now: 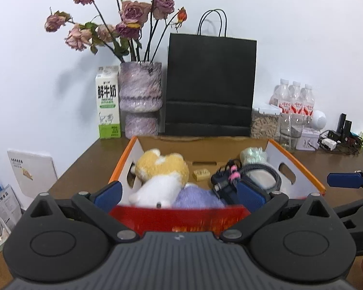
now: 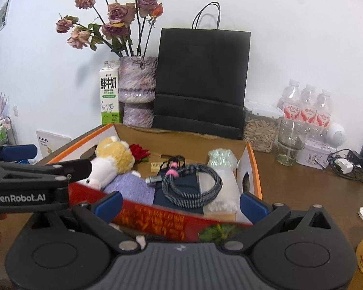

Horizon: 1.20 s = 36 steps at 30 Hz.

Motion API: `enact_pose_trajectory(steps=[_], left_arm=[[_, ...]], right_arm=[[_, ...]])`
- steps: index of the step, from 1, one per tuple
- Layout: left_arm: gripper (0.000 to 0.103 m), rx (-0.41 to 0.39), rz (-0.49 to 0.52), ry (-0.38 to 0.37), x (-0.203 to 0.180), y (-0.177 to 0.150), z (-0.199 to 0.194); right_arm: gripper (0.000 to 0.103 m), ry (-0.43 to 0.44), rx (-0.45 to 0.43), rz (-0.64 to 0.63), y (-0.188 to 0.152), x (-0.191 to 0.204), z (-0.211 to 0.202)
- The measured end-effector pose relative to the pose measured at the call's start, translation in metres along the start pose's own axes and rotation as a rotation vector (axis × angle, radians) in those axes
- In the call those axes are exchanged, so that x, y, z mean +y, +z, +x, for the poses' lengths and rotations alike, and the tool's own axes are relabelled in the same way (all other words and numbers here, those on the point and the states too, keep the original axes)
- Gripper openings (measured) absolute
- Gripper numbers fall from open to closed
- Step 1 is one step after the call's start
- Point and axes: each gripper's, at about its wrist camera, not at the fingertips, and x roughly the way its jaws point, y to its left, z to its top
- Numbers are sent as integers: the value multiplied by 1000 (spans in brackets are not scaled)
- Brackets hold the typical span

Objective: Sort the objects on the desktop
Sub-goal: 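Withdraw both grippers from the box back over the table, then grasp a white bottle cap with the left gripper while the right grasps another white cap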

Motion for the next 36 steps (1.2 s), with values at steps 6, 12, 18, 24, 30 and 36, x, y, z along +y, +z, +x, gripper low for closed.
enact_pose_trajectory(steps=[6, 12, 18, 24, 30, 36], left_arm=[[103, 37, -4, 11, 8, -25, -14], [103, 83, 8, 5, 14, -48, -23], [103, 136, 16, -14, 20, -66, -23], [103, 147, 20, -14, 23, -74, -27], [103, 168, 24, -10, 26, -79, -26], [103, 193, 19, -5, 29, -83, -22]], right_arm=[[103, 5, 36, -20, -22, 10, -11], [103, 20, 83, -19, -46, 18, -15], [103, 13, 128, -25, -67, 24, -15], [103, 2, 156, -18, -78, 24, -14], [103, -6, 169, -12, -85, 23, -15], [103, -4, 185, -3, -88, 21, -11]])
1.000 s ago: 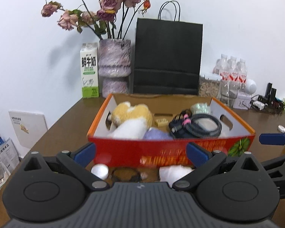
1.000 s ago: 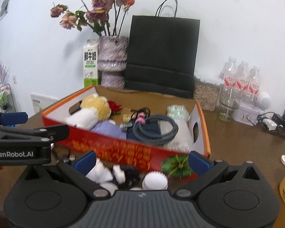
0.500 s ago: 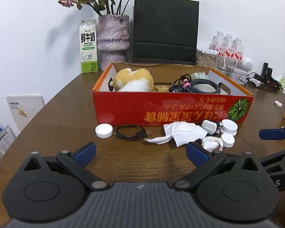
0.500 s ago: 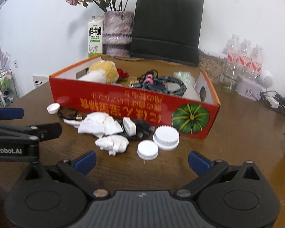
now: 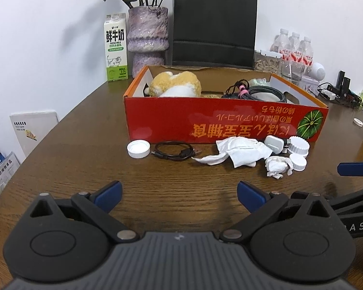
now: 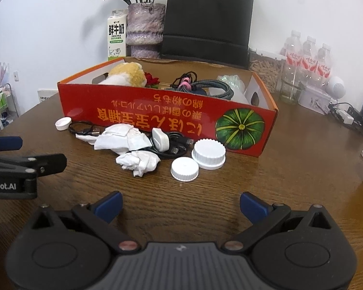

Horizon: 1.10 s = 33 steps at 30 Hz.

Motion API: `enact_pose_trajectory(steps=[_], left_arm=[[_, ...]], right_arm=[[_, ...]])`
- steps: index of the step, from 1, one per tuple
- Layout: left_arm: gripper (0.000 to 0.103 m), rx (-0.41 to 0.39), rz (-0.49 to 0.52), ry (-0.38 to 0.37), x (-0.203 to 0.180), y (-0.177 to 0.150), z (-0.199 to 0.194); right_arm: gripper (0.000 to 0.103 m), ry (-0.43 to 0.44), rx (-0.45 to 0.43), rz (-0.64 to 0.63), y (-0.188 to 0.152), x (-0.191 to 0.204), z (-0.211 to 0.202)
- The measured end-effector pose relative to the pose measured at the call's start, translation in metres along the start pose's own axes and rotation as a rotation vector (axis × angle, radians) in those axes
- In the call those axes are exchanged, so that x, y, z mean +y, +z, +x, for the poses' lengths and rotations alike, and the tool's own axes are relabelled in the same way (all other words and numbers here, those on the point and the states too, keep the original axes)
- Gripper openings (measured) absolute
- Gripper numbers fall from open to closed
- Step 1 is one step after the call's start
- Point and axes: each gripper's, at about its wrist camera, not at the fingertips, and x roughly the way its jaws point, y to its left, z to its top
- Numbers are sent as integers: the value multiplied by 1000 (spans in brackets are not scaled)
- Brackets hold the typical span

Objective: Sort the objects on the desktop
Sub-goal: 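Grasp a white bottle cap with the left gripper while the right grasps another white cap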

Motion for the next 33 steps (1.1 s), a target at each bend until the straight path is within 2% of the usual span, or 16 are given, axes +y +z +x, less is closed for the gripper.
enact_pose_trajectory(steps=[16, 33], left_arm=[[103, 76, -31, -11, 4, -4, 14], [103, 81, -23, 7, 11, -2, 17]], right_arm=[[103, 34, 14, 54, -3, -8, 7], [103, 23, 8, 67, -1, -13, 9]])
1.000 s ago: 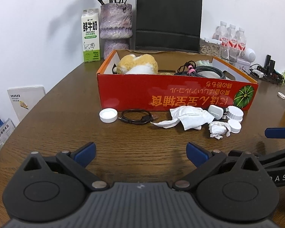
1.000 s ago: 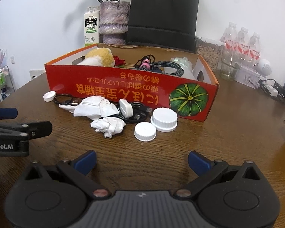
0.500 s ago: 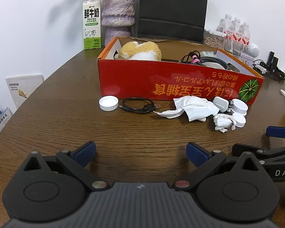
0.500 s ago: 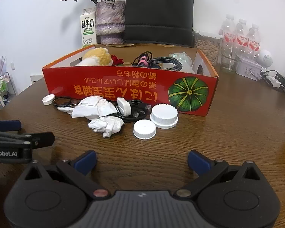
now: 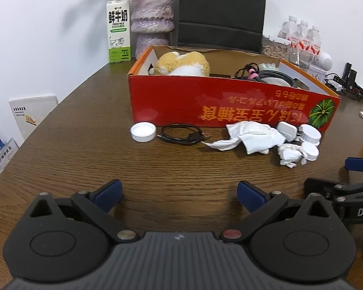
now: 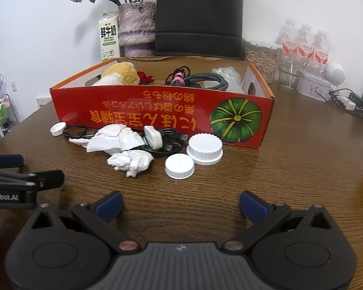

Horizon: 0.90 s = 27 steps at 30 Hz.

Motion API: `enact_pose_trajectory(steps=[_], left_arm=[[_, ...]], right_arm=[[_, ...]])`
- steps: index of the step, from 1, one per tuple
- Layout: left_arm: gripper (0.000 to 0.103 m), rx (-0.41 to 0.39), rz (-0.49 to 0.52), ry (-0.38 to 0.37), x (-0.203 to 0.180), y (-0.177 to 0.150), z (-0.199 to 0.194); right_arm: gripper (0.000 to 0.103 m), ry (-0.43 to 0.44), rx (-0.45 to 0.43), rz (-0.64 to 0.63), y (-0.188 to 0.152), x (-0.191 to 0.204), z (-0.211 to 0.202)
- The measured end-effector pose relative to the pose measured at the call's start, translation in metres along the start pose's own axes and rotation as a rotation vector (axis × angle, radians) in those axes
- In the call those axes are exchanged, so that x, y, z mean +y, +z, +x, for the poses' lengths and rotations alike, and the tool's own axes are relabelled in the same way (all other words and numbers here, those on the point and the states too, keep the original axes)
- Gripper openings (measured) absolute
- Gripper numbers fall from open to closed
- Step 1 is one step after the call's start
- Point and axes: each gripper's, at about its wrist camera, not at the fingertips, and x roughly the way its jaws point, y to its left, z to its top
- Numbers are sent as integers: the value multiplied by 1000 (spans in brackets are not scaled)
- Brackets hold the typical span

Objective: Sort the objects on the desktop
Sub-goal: 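Grasp a white bottle cap with the left gripper while the right grasps another white cap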

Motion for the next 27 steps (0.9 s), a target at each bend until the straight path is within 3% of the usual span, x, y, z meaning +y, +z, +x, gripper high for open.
enact_pose_trajectory(steps=[6, 12, 14, 22, 27], left_arm=[[103, 5, 8, 23, 14, 6, 7], [101, 7, 2, 37, 30, 16, 18], [96, 5, -5, 41, 35, 21, 22], [64, -6, -6, 56, 45, 40, 40], [51, -15, -10, 46, 46, 48, 48]], right_arm=[[102, -19, -1, 15, 4, -11, 5], [89, 0, -12, 2, 11, -14, 10], [77, 4, -18, -1, 14, -14, 12], [53, 30, -33, -17, 19, -9, 14], [39, 40, -40, -17, 19, -8, 13]])
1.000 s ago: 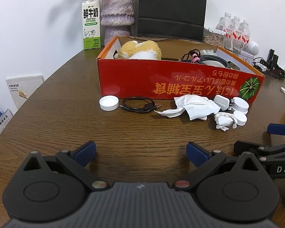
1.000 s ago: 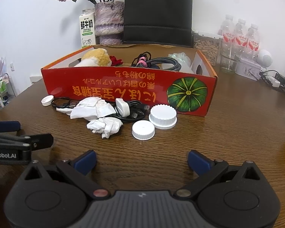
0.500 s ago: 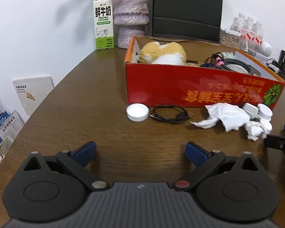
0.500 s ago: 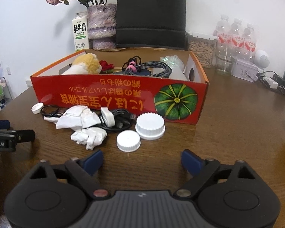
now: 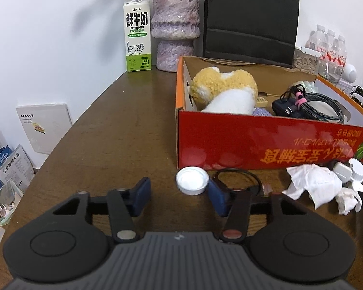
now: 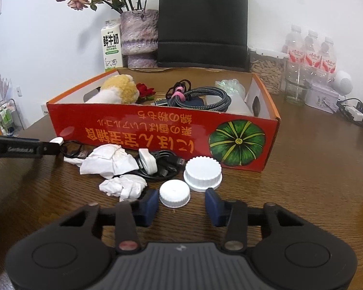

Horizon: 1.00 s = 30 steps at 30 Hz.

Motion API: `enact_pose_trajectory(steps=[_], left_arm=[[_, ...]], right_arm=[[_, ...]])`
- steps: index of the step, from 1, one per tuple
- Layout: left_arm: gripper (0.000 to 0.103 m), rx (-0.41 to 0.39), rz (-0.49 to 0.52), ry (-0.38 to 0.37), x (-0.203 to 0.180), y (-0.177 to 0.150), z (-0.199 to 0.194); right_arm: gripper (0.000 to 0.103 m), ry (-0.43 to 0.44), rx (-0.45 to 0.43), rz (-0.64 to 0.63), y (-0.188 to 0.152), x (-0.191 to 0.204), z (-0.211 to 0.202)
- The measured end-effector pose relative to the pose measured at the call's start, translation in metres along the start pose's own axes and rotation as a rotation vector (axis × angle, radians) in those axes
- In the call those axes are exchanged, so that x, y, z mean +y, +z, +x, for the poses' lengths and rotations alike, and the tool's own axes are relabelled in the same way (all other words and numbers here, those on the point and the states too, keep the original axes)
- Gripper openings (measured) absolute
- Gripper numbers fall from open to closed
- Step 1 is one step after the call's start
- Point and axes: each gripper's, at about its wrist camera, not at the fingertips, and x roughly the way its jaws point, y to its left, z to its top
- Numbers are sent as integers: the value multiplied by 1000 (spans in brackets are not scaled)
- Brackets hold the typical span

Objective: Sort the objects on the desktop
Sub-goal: 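Grasp a white bottle cap with the left gripper while the right grasps another white cap, then carry both white caps into the cardboard box and open both grippers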

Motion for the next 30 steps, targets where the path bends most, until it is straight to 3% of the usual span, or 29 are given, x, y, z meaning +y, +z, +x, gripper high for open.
enact_pose_trajectory(steps=[5, 8, 25, 30], left_arm=[[43, -3, 2, -12, 0, 4, 4], [30, -6, 5, -25, 0, 5, 5], [29, -15, -26, -63, 2, 0, -4], [29, -65, -22, -66, -3, 2, -20]], right_arm=[[38, 13, -6, -14, 0, 2, 2], [26, 17, -11, -17, 0, 4, 1], [26, 37, -43, 7, -2, 2, -6], [26, 41, -87, 6, 3, 2, -16]])
